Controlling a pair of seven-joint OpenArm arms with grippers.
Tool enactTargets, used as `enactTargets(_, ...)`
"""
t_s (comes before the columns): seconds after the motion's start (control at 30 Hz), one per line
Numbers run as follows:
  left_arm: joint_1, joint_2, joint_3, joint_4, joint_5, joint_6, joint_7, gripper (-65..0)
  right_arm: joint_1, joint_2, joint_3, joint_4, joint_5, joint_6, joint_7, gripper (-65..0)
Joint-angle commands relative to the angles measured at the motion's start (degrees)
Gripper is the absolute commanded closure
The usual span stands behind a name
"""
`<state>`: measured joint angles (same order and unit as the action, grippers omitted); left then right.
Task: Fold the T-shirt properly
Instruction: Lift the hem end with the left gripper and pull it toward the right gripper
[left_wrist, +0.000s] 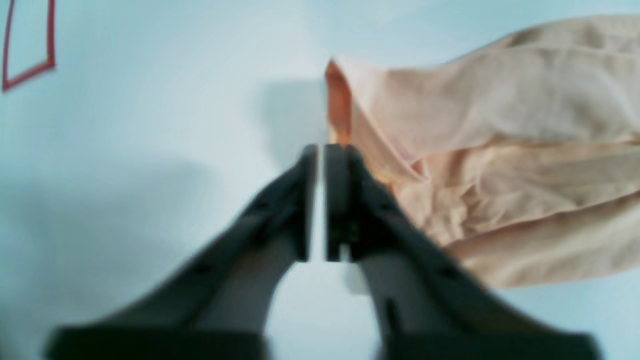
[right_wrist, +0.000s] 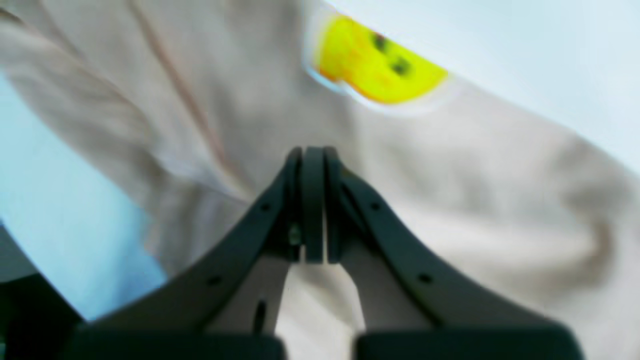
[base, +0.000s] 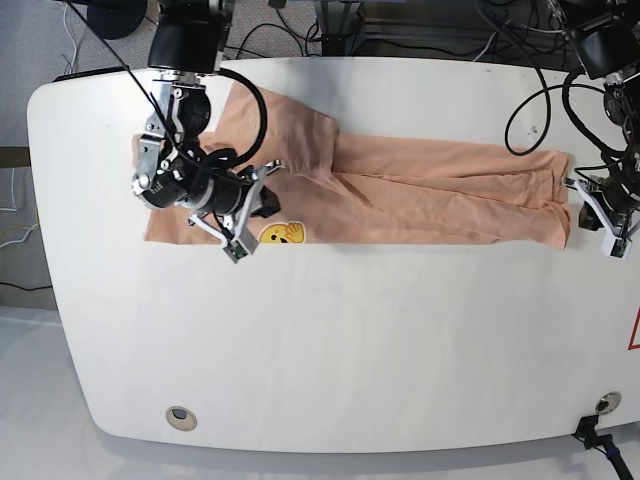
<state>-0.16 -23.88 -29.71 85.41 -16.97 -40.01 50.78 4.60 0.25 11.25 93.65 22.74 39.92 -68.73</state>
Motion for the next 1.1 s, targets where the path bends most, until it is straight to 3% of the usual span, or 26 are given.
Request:
enactTargets(0.0,-0.85,-0.96,-3.3,-1.05,-0.74,0.01,-1.07,-21.3,1.07,-1.26,0.14,0.82,0.33,0.08,1.17,0.0)
enactTargets(0.07,-0.93,-0.96,-5.05,-2.55,-0.74,0.01,-1.07,-35.4,1.07,-1.88,0.05,0.82,0.33,0.08,1.17,0.0)
enactTargets(0.13,-1.02,-0.96,-5.85,-3.08,-0.74,0.01,-1.07,-39.0,1.07,-1.88,0.05,0.55,0.33,0.08,1.26,0.0)
enactTargets(0.53,-5.42,-0.43,-5.76,-15.38,-1.09,0.01,-1.16,-39.4,0.81,0.23,0.05,-7.01,0.25,0.08,5.48,0.0)
enactTargets(0.77,-5.07,-0.08,-5.67,-15.91,-6.63,0.01,2.8,-39.4,0.81,0.32,0.05,-7.01,0.25,0.08,5.48,0.0)
enactTargets(1.07,-3.84,-0.87,-5.76,-16.09,-10.24,0.01,3.06,-39.6,0.81,0.32,0.05,-7.01,0.25,0.08,5.48,0.0)
